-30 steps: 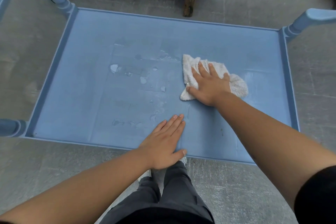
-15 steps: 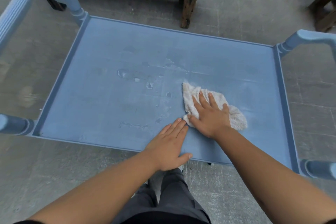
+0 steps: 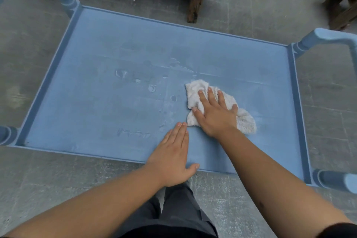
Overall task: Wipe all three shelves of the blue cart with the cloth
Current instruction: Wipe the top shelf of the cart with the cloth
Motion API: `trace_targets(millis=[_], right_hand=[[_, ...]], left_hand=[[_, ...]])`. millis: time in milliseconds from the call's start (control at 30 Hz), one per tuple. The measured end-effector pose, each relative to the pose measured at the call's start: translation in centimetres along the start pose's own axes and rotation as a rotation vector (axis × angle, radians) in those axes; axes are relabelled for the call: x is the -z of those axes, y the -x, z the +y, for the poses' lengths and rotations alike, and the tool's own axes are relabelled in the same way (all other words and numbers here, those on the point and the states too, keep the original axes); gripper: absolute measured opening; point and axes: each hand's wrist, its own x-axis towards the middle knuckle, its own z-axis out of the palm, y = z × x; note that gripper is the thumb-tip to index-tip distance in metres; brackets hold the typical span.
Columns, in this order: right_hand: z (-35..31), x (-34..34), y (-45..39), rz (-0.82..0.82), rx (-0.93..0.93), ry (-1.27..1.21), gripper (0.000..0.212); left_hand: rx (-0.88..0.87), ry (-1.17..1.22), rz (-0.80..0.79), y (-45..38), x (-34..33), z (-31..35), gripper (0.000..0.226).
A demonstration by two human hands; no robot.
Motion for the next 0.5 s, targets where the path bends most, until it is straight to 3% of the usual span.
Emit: trace_targets(millis=[500], right_hand=[[-0.2, 6.2, -16.0, 0.029, -0.075, -0.094, 0.069]], left_hand=[[0.014, 0.006, -0.06, 0.1, 0.5, 0.0, 0.1]])
